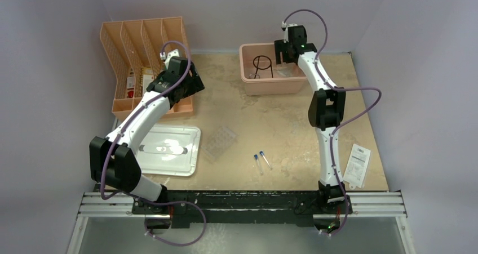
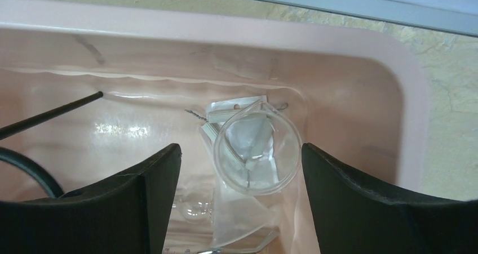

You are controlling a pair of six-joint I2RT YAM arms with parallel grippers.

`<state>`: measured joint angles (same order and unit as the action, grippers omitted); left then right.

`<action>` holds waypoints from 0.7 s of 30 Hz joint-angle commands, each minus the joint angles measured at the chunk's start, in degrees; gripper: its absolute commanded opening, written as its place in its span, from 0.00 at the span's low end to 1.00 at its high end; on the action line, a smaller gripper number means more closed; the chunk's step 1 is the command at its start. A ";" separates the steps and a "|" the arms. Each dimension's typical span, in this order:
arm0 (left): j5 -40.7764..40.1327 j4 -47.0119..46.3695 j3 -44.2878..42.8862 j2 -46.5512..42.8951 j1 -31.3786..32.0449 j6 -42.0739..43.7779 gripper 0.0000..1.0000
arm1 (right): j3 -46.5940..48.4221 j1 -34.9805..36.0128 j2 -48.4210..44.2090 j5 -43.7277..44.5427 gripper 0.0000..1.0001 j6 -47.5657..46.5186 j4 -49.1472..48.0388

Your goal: Organize the chemistry lab equipment

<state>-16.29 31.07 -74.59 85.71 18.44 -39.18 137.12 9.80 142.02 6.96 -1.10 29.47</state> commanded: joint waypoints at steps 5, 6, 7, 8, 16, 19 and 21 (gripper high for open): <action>0.95 -1.39 -1.85 -1.47 -0.24 1.10 0.71 | -4.47 -0.44 -16.02 0.16 0.80 3.35 -4.09; 1.32 -1.63 -1.73 -1.65 -0.24 1.10 0.71 | -5.93 -0.47 -17.75 -0.56 0.80 3.81 -4.31; 1.68 -1.81 -1.51 -1.85 -0.24 1.12 0.71 | -7.23 -0.39 -19.33 -1.36 0.80 4.18 -4.33; 2.01 -1.95 -1.27 -2.06 -0.24 1.12 0.71 | -8.82 -0.24 -20.96 -1.97 0.80 4.65 -4.34; 4.49 -3.85 1.25 -4.60 -0.24 0.82 0.71 | -25.51 4.62 -36.48 -0.79 0.79 4.93 -3.80; 5.53 -4.76 2.57 -5.67 -0.24 0.33 0.71 | -33.69 8.43 -43.12 0.93 0.78 5.25 -3.49; 6.25 -5.22 3.50 -6.38 -0.24 -0.11 0.71 | -38.82 10.99 -47.03 0.91 0.77 6.29 -2.55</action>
<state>-12.10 29.26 -72.49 82.46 18.44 -39.24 105.54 16.25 101.69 6.85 3.29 26.02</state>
